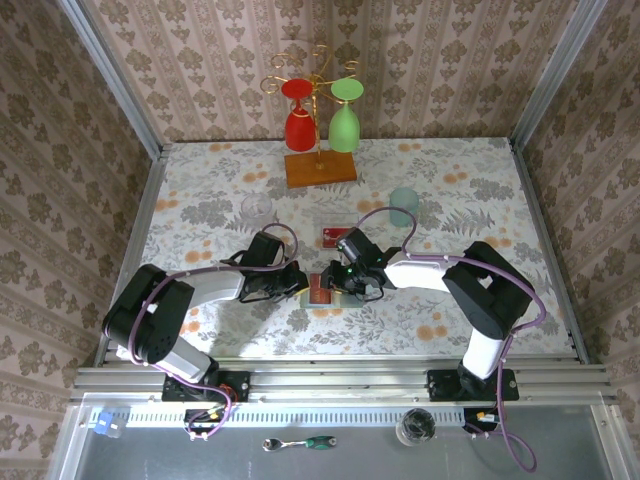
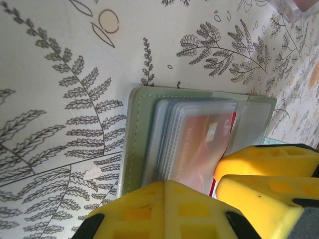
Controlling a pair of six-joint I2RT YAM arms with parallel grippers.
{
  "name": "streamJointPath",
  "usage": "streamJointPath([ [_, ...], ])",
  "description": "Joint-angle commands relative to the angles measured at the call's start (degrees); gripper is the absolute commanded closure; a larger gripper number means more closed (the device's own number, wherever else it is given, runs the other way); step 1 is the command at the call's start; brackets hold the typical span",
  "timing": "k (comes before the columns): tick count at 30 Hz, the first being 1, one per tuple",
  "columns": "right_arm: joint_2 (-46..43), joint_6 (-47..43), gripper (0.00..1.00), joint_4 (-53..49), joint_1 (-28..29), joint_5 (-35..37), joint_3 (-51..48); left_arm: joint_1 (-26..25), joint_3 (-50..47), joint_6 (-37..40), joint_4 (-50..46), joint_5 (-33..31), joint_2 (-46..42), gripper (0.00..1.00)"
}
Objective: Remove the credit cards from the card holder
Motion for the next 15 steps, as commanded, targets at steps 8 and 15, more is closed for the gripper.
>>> streamJointPath([
  [8, -0.15, -1.85, 0.74, -5.77, -0.17, 4.39, 0.04, -0.06, -0.80, -0.43, -1.31, -0.76, 0.58, 0.97],
  [15, -1.20, -2.65, 0.71, -6.94, -0.17, 4.86, 0.30, -0.06, -0.71, -0.39, -1.23, -0.60, 0.83, 0.97],
])
